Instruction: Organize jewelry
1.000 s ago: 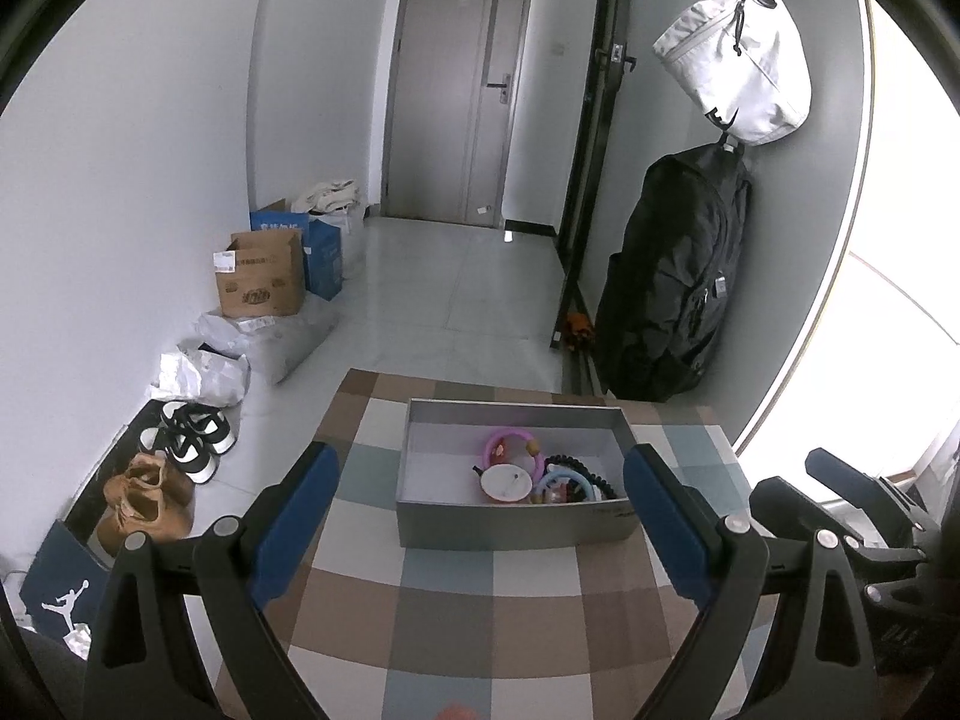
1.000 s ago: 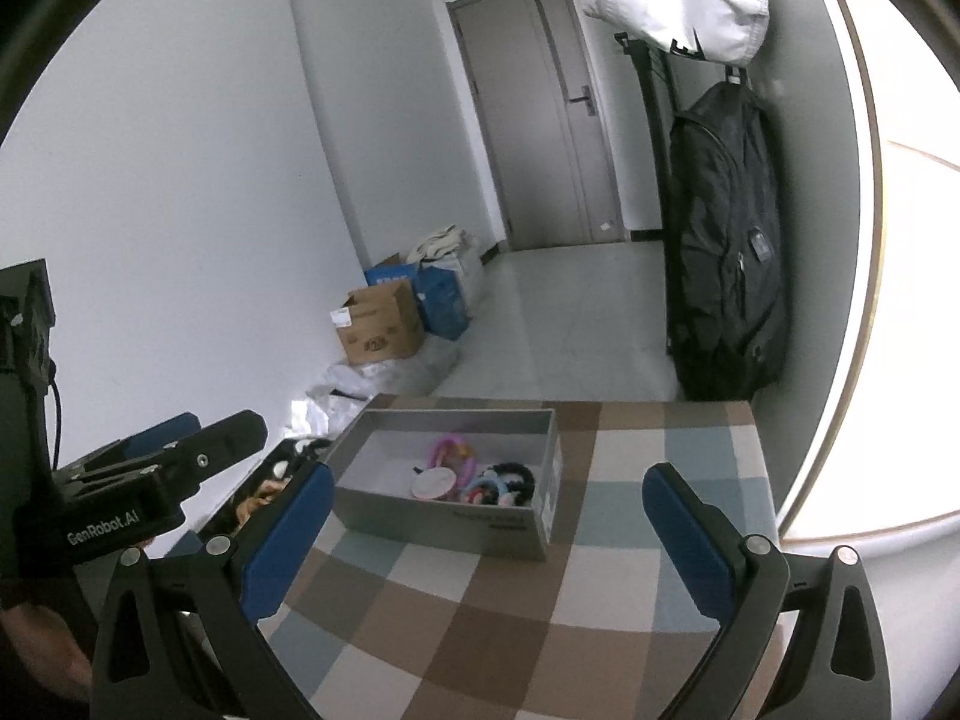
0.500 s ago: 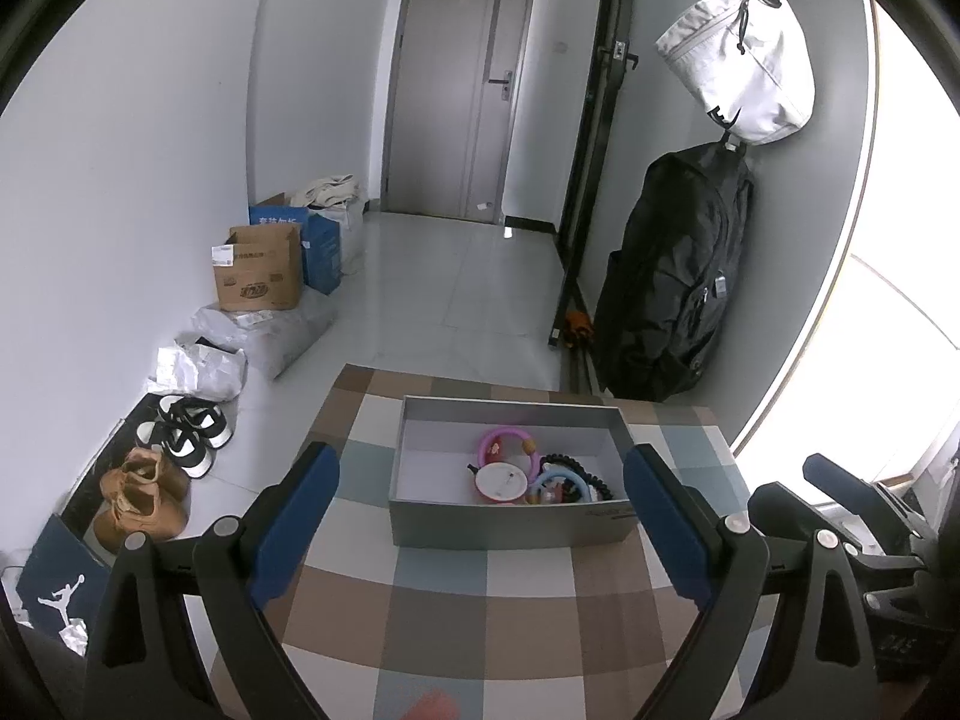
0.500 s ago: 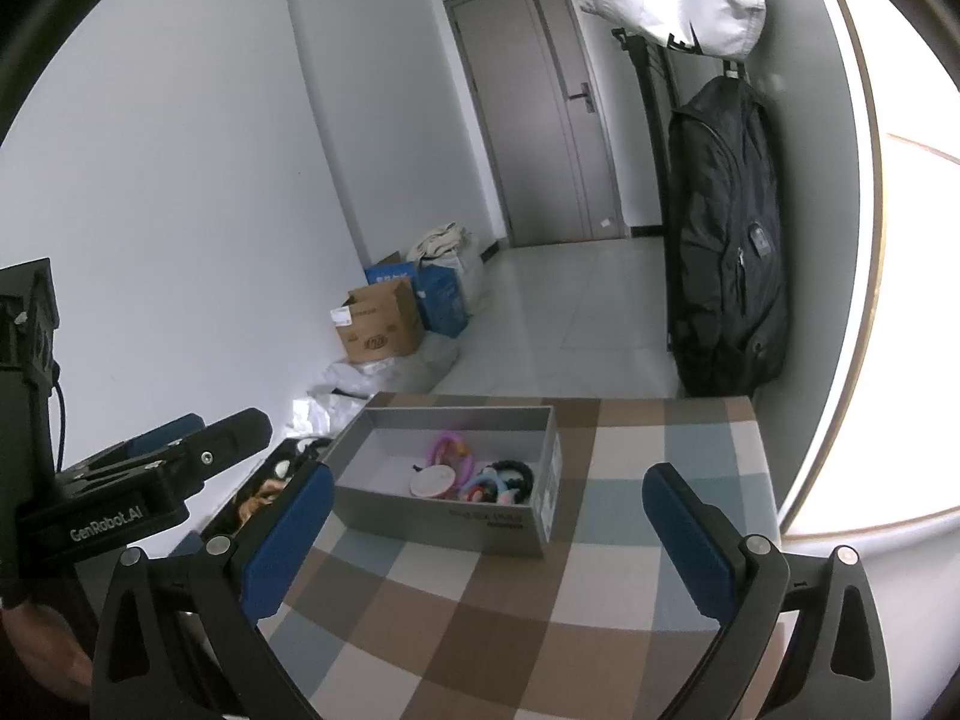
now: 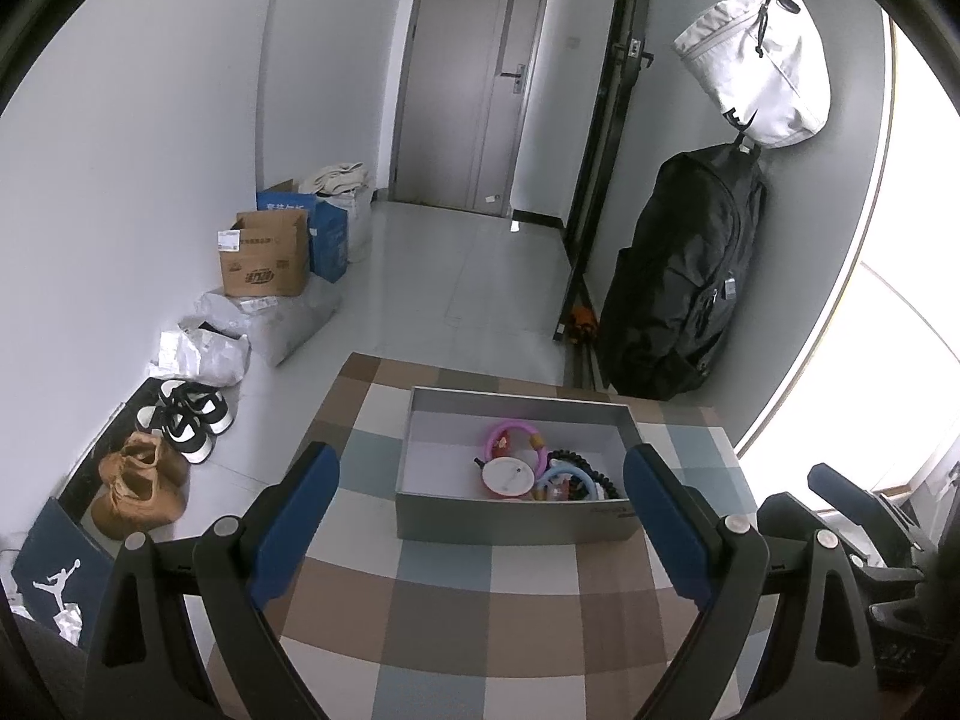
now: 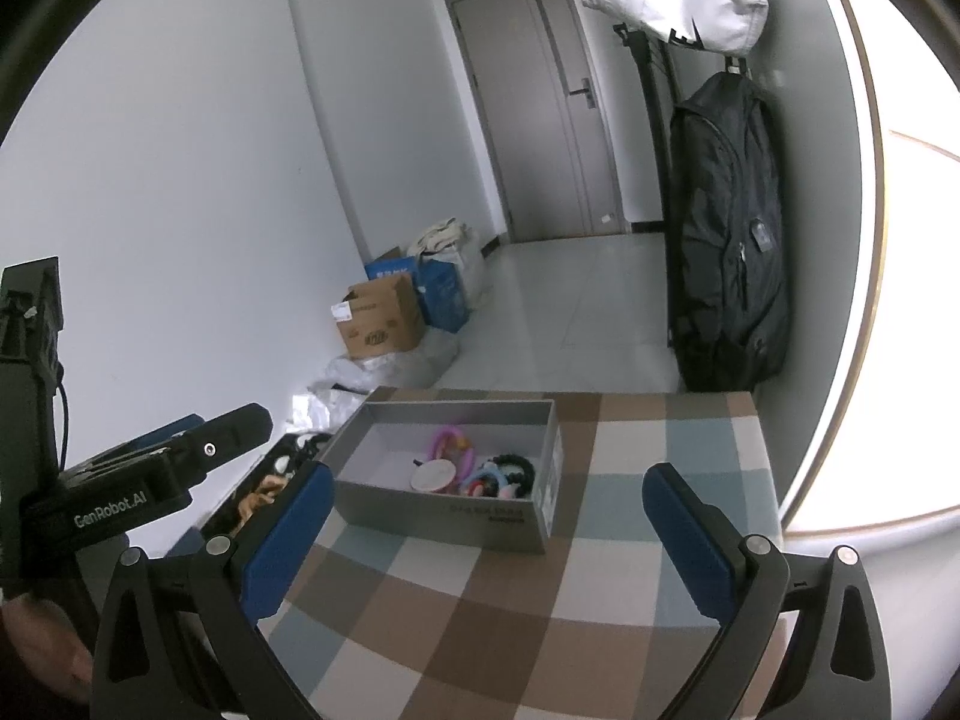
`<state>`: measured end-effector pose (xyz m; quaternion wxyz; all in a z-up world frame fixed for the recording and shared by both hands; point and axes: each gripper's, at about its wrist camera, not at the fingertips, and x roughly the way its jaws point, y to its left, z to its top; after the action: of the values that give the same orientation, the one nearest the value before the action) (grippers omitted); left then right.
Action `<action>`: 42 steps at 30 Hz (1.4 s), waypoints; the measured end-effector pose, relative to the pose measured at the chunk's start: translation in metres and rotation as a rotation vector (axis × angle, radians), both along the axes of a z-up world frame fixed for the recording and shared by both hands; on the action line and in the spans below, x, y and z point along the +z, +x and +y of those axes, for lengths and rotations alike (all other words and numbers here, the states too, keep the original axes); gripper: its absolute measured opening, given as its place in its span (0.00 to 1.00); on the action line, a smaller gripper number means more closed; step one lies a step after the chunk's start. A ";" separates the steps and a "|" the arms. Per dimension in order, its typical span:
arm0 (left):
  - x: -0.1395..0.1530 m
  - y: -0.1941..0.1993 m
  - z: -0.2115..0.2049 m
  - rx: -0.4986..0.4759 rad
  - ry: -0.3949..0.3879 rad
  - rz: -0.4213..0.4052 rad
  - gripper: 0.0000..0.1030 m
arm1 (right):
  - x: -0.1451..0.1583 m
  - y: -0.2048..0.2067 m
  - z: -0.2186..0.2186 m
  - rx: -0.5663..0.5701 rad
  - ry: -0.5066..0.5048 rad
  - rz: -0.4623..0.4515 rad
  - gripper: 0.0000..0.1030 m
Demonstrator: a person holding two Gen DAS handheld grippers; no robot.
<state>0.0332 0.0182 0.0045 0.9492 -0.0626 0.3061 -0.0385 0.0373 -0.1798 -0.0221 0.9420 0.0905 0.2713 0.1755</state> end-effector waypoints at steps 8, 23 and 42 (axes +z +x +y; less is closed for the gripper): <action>0.001 0.000 0.000 0.001 0.002 -0.002 0.90 | 0.000 -0.002 0.001 0.000 -0.001 0.004 1.00; 0.001 0.001 0.000 -0.002 0.001 -0.002 0.90 | -0.003 0.000 0.002 -0.003 -0.006 0.020 1.00; 0.002 0.000 0.000 -0.009 -0.003 -0.004 0.90 | -0.007 0.002 0.003 -0.009 -0.011 0.037 1.00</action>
<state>0.0332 0.0182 0.0069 0.9495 -0.0628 0.3042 -0.0434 0.0392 -0.1769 -0.0292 0.9381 0.0899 0.2892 0.1682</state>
